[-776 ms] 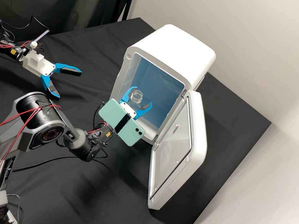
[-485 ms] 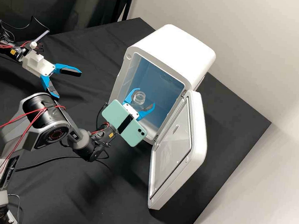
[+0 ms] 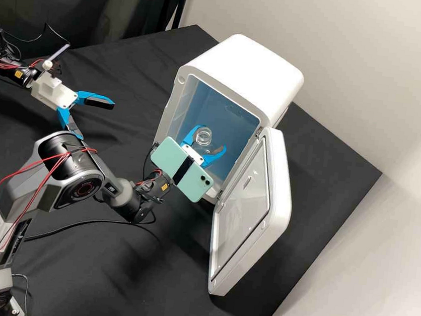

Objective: Place the flask in the incubator

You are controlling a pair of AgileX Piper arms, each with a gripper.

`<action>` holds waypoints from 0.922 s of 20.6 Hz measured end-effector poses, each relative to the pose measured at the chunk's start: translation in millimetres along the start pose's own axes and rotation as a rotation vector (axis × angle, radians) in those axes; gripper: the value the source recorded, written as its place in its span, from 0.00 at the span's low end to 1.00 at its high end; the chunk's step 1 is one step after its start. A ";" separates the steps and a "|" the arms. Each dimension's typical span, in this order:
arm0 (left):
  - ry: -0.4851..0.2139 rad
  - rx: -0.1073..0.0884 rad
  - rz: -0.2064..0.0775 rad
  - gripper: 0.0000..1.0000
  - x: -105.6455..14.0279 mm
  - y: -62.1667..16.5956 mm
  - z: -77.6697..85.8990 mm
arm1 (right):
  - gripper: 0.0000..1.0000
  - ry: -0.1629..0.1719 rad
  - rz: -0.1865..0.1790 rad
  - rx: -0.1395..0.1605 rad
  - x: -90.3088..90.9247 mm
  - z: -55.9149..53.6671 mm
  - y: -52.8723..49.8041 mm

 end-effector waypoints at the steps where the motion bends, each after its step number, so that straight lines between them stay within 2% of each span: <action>1: 0.000 -0.001 -0.001 1.00 0.1 -0.3 -0.1 | 0.00 0.002 0.003 -0.008 2.3 -1.1 1.6; 9: 0.000 -0.001 -0.002 1.00 0.1 -0.6 -0.1 | 0.00 0.015 0.019 -0.019 17.6 -2.7 8.1; 11: 0.001 -0.003 -0.007 1.00 0.4 -1.8 -0.4 | 0.00 0.000 0.016 -0.024 23.0 -3.3 11.0; 14: 0.001 -0.004 -0.014 1.00 0.8 -3.5 -0.7 | 0.00 -0.001 0.038 -0.021 32.8 -2.7 15.6; 16: 0.001 -0.004 -0.014 1.00 0.8 -3.5 -0.7 | 0.00 -0.022 0.039 -0.013 40.4 -0.8 15.2; 19: 0.001 -0.004 -0.014 1.00 0.8 -3.5 -0.7 | 0.00 -0.039 0.009 -0.007 53.1 -3.4 6.1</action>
